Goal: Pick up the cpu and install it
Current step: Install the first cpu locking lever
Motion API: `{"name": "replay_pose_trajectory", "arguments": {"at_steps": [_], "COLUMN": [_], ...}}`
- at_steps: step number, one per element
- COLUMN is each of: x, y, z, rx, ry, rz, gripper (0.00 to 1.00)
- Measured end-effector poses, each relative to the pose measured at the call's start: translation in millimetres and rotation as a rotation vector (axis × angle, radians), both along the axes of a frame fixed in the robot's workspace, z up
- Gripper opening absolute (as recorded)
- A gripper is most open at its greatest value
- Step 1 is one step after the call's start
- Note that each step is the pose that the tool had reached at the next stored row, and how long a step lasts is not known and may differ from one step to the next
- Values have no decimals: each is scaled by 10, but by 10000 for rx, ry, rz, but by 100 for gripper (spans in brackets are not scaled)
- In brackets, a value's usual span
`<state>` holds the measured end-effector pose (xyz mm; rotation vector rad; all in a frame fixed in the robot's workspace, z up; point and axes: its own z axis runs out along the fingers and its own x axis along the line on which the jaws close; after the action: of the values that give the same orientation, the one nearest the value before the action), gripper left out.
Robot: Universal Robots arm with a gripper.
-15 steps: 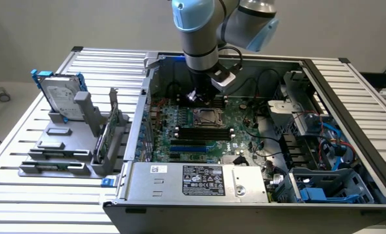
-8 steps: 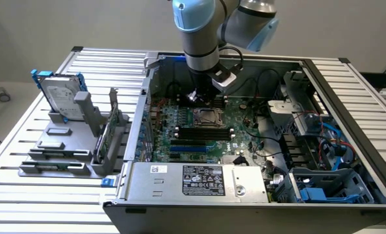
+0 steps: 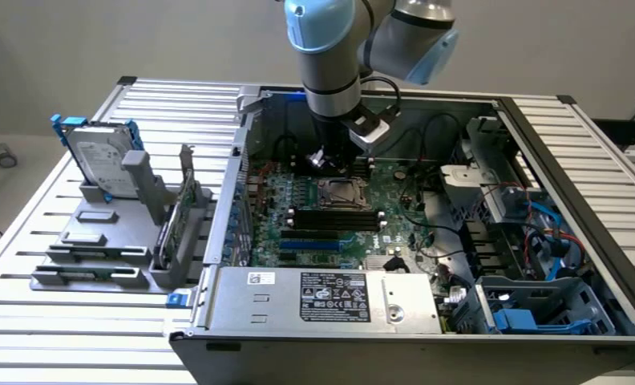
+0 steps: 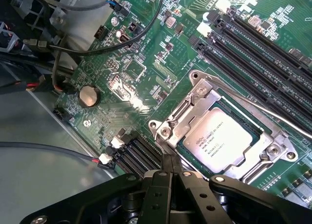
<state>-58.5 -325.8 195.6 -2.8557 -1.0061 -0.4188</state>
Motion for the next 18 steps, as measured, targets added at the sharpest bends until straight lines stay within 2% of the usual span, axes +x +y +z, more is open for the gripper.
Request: {"name": "replay_pose_trajectory", "arguments": {"at_steps": [8,18], "x": [-9,-67], "y": [0,5], "z": [25,55], "rx": [4,39], "ry": [4,21], "rz": [0,0], "gripper": [11,11]}}
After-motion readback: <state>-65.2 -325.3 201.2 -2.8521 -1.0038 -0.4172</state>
